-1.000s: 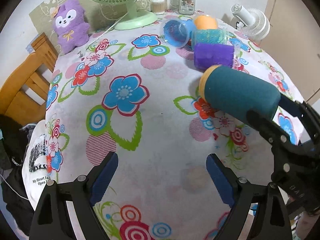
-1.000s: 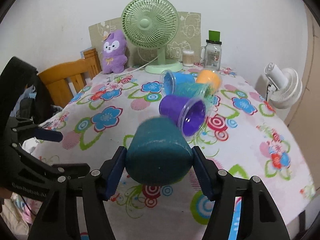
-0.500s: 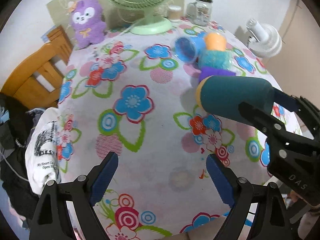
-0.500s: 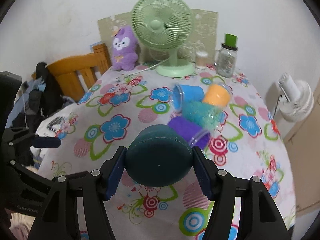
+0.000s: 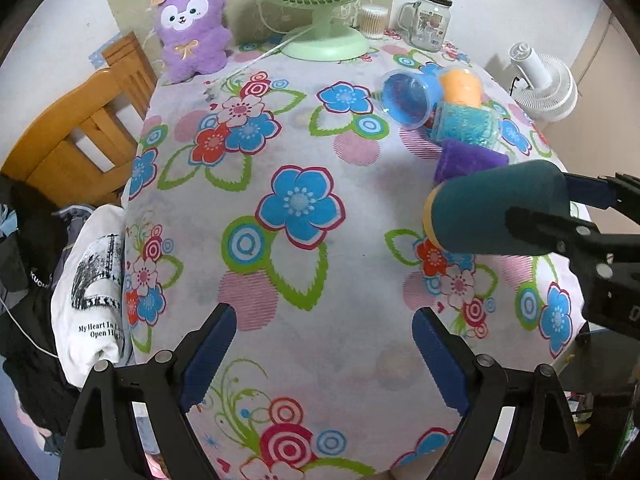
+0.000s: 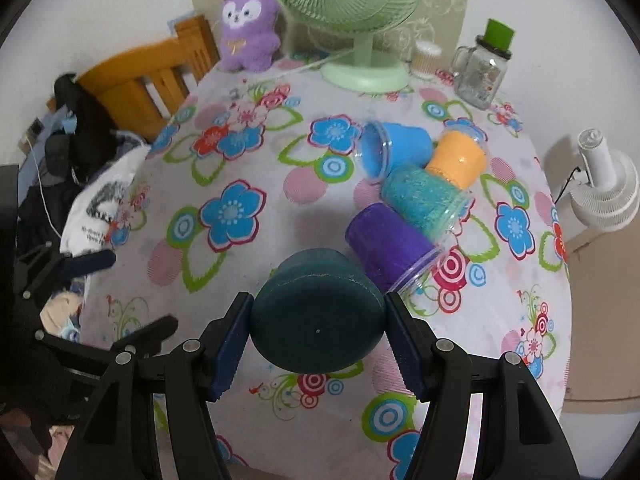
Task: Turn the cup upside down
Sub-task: 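Lift the dark teal cup with the right tool and rotate it rim-down, then lower the inverted dark teal cup onto the tablecloth and open the right tool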
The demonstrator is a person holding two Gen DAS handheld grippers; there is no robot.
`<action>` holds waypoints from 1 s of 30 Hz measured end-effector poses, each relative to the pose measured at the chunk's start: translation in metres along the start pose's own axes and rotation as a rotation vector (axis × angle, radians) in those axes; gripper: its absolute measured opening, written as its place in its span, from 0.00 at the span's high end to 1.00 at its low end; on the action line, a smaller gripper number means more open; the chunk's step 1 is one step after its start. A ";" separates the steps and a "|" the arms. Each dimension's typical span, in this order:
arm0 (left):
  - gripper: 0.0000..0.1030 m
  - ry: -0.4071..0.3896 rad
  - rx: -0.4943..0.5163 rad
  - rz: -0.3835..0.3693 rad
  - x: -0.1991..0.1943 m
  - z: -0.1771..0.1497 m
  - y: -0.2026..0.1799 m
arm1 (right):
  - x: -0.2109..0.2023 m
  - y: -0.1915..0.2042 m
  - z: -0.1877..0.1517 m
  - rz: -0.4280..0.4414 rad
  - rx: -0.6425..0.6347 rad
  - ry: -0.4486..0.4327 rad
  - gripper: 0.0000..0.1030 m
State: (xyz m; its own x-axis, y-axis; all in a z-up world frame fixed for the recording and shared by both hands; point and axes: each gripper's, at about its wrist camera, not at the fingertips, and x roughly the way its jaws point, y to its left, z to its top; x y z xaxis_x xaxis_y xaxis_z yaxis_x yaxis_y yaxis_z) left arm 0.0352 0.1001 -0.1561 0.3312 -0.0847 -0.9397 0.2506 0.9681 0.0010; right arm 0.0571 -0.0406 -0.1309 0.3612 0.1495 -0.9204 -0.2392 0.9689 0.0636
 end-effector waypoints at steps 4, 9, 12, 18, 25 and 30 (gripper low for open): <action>0.12 0.009 -0.013 -0.018 0.008 0.007 0.013 | 0.012 0.010 0.011 -0.012 -0.040 0.094 0.35; 0.12 0.025 -0.012 -0.034 0.018 0.014 0.025 | 0.031 0.026 0.018 -0.015 -0.114 0.202 0.35; 0.12 0.031 -0.034 -0.040 0.024 0.019 0.034 | 0.040 0.034 0.022 -0.020 -0.135 0.230 0.35; 0.12 0.044 -0.039 -0.054 0.030 0.028 0.047 | 0.049 0.046 0.036 -0.060 -0.148 0.222 0.34; 0.12 0.042 -0.039 -0.064 0.030 0.035 0.057 | 0.048 0.052 0.036 -0.078 -0.151 0.173 0.33; 0.12 0.036 -0.036 -0.062 0.026 0.036 0.059 | 0.041 0.053 0.034 -0.096 -0.145 0.111 0.20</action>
State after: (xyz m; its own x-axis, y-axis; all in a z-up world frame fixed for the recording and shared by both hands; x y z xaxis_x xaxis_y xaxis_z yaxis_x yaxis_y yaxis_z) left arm 0.0911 0.1463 -0.1684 0.2833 -0.1366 -0.9493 0.2361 0.9693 -0.0690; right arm 0.0904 0.0239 -0.1523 0.2889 0.0271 -0.9570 -0.3384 0.9379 -0.0756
